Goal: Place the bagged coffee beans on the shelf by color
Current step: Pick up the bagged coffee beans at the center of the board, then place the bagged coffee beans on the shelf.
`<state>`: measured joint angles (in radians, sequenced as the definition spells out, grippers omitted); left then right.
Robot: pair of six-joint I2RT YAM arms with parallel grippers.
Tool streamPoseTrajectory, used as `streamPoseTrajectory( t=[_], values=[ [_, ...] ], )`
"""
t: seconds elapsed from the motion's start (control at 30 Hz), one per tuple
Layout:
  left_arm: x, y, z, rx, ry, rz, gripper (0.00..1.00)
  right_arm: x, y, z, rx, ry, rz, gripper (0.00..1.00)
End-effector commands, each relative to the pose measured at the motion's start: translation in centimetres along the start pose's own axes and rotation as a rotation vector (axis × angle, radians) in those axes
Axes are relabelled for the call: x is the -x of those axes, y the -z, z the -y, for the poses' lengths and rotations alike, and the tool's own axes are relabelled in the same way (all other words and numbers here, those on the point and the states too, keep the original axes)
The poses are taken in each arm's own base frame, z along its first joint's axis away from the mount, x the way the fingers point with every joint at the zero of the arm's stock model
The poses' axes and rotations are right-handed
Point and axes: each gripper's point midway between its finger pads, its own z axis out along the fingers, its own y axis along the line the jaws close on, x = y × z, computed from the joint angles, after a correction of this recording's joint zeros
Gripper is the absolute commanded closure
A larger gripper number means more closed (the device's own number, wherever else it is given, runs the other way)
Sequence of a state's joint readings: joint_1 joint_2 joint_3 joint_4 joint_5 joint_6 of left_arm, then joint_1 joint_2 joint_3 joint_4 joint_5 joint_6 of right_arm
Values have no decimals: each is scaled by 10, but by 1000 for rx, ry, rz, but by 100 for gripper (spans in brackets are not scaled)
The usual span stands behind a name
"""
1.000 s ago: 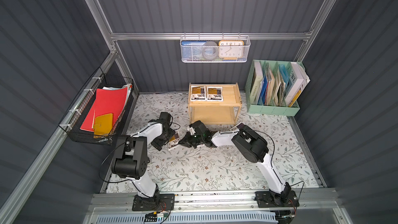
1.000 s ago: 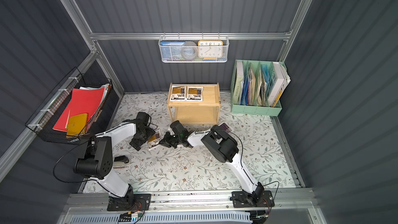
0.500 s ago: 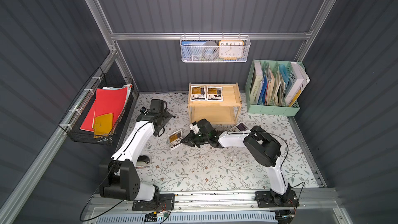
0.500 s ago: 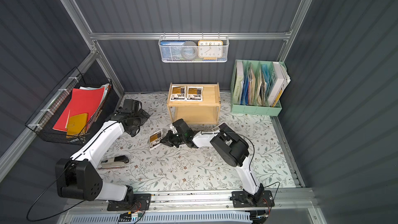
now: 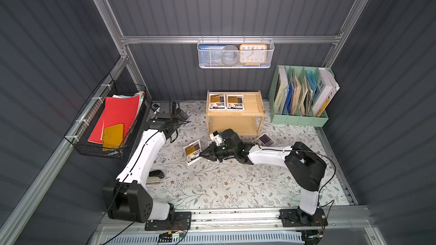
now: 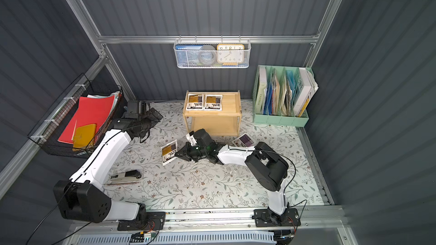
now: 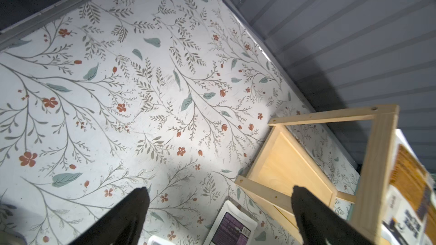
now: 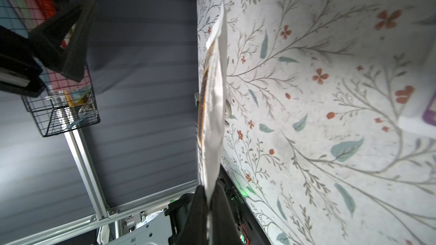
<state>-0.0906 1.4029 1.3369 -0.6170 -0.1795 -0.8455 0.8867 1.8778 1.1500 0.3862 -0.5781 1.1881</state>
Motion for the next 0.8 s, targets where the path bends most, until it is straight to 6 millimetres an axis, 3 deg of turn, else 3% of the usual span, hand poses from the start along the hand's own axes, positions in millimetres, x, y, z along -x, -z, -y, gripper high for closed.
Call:
streamPoseTrajectory(
  t=[0.0,0.4,0.6,0.77],
  values=[
    [24,26,18,-76,-66,69,0,-9,12,-22,28,53,-16,100],
    [67,75,77,-271,-118,151,0,-6,49,-91,84,177,24,100],
    [80,90,100,-352,-136,170,0,12,74,-117,122,207,92,100],
    [85,92,114,-395,-144,171,0,42,108,-130,137,226,213,100]
  ],
)
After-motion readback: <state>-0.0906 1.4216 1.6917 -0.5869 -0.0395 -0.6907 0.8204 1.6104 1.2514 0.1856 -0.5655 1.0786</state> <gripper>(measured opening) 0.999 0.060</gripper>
